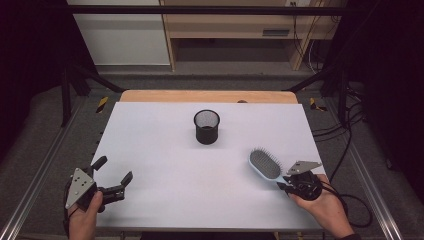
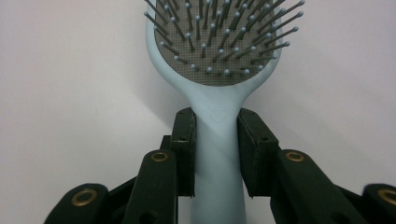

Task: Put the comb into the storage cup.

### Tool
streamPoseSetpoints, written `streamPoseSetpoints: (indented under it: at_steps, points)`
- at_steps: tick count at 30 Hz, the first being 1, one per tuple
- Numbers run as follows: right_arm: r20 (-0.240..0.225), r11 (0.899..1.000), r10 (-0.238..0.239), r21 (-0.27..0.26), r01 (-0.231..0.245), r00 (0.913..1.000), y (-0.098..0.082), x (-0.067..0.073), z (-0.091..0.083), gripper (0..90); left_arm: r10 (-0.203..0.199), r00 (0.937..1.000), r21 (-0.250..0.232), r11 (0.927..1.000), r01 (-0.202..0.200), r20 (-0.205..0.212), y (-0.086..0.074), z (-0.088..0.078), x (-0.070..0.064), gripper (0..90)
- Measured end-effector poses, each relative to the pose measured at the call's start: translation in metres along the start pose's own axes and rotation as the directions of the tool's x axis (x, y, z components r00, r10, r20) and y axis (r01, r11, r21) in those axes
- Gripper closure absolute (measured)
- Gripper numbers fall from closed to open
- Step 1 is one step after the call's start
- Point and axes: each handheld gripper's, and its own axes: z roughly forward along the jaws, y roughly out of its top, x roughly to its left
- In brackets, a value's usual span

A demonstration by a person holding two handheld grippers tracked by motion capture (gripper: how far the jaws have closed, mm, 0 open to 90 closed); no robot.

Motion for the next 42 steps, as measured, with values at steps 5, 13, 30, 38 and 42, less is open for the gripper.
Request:
streamPoseSetpoints:
  at_steps: [5,13,30,38,42]
  points:
    - [0.014,0.991,0.025,-0.134,-0.022,0.9996,0.017,0.002,0.005,69.7,-0.028,0.9994,-0.015,0.9995,0.028,0.022,0.004,0.001,-0.002,2.0]
    - [0.016,0.957,0.032,-0.288,-0.026,0.9993,0.048,0.011,0.018,69.7,-0.012,0.9966,-0.002,0.9999,0.013,0.082,0.019,0.023,-0.018,2.0]
    - [0.000,0.898,0.025,-0.439,-0.023,0.9997,0.087,0.030,0.018,69.7,-0.027,0.9596,-0.072,0.9962,0.049,0.280,0.082,0.119,-0.079,2.2]
    - [-0.028,0.882,0.022,-0.470,-0.033,0.9994,0.095,0.048,0.025,69.7,-0.067,0.9575,-0.040,0.9959,0.082,0.281,0.068,0.121,-0.087,2.7]
    - [-0.024,0.880,0.021,-0.474,-0.030,0.9995,0.092,0.055,0.026,69.7,-0.087,0.9565,-0.018,0.9953,0.095,0.278,0.058,0.118,-0.089,2.7]
